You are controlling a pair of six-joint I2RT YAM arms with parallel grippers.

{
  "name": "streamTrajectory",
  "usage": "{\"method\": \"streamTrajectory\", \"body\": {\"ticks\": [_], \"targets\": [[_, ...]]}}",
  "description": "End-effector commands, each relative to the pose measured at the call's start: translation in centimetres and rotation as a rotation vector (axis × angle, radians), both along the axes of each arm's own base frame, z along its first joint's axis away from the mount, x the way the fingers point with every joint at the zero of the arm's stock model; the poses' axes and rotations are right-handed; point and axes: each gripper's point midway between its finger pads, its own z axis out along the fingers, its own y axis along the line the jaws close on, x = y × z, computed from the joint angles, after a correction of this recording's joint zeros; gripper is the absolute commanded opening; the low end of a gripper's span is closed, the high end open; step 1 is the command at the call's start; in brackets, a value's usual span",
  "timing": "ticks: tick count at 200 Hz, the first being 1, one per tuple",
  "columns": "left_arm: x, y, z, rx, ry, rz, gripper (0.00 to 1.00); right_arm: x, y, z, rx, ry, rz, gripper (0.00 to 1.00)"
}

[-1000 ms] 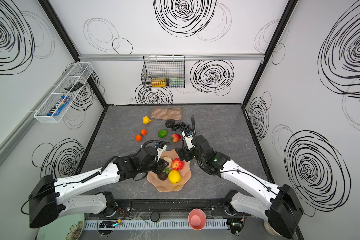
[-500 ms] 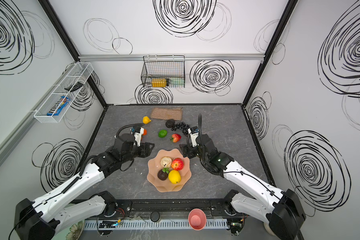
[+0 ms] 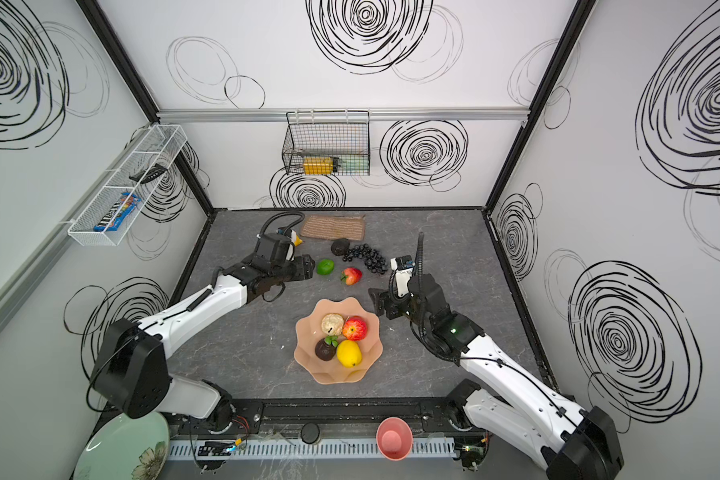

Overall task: Place and organize the fake fruits in the fruit bowl
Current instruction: 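Reach the left gripper to the red-yellow mango beside the black grapes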

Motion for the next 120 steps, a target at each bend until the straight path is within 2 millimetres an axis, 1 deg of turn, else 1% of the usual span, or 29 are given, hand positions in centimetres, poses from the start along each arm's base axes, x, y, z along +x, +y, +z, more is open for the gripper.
{"method": "streamTrajectory", "body": {"ticks": [1,25,36,44,53,67,78,87,98,120], "targets": [[3.3,1.1,0.9,0.063,-0.056,0.081,0.74,-0.7,-0.3,-0.9,0.013,0.03,0.009,0.91],[5.7,0.6,-0.1,0.104,-0.033,0.081,0.76,-1.0,-0.4,-0.9,0.017,0.029,0.019,0.92],[6.4,-0.5,-0.2,0.083,-0.028,0.048,0.76,-1.1,-0.6,-0.9,0.014,0.023,0.018,0.92],[6.6,-1.8,-0.2,0.065,-0.023,0.014,0.76,-1.2,-0.7,-1.0,0.011,0.022,0.018,0.92],[6.3,-3.5,-0.2,0.072,-0.016,-0.048,0.78,-1.3,-0.9,-1.1,0.006,0.02,0.016,0.93],[5.1,-6.3,-0.4,0.076,0.018,-0.143,0.83,-1.4,-1.3,-1.1,-0.003,0.018,0.009,0.94],[4.1,-8.5,-1.0,0.068,0.049,-0.221,0.85,-1.5,-1.7,-1.0,-0.006,0.012,0.001,0.94],[3.4,-9.8,-1.6,0.07,0.075,-0.271,0.86,-1.5,-2.0,-0.9,-0.004,0.004,-0.009,0.94],[3.0,-10.7,-2.5,0.1,0.104,-0.309,0.86,-1.6,-2.3,-0.9,0.003,-0.002,-0.016,0.95],[2.8,-11.5,-4.3,0.204,0.149,-0.36,0.89,-1.6,-2.6,-0.9,0.015,-0.007,-0.021,0.95]]}}
